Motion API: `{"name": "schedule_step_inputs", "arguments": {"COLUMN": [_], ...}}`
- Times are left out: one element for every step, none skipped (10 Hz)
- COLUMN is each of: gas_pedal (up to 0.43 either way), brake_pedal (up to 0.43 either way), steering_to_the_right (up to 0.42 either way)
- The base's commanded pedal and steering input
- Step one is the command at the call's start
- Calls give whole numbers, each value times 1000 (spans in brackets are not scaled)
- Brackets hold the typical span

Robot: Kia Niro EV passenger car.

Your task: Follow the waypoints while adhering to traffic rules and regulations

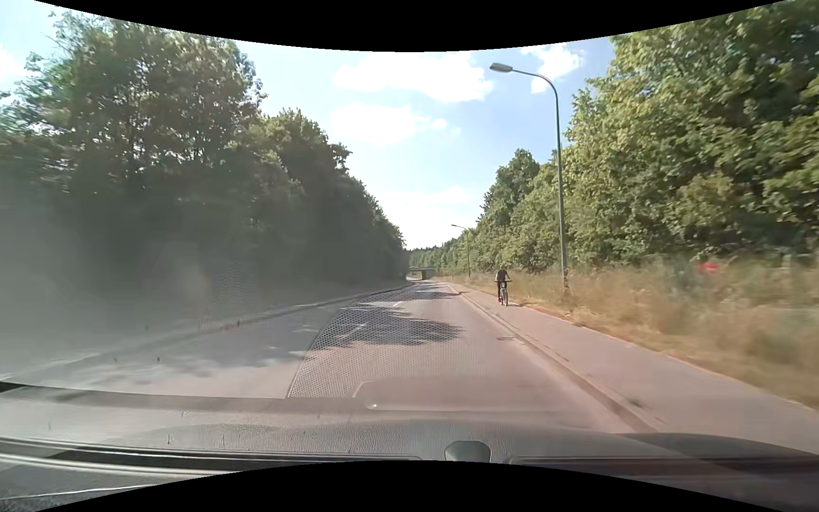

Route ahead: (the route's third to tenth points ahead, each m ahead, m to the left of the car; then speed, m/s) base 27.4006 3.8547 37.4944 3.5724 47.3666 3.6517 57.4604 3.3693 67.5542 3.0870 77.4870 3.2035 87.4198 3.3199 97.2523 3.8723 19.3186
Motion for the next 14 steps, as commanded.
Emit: {"name": "schedule_step_inputs", "arguments": {"gas_pedal": [197,169,150,118,87,67,0,0,0,0,0,0,0,0], "brake_pedal": [6,6,6,6,6,6,6,6,6,6,6,6,6,6], "steering_to_the_right": [0,0,0,0,0,1,1,1,1,1,1,1,1,1]}}
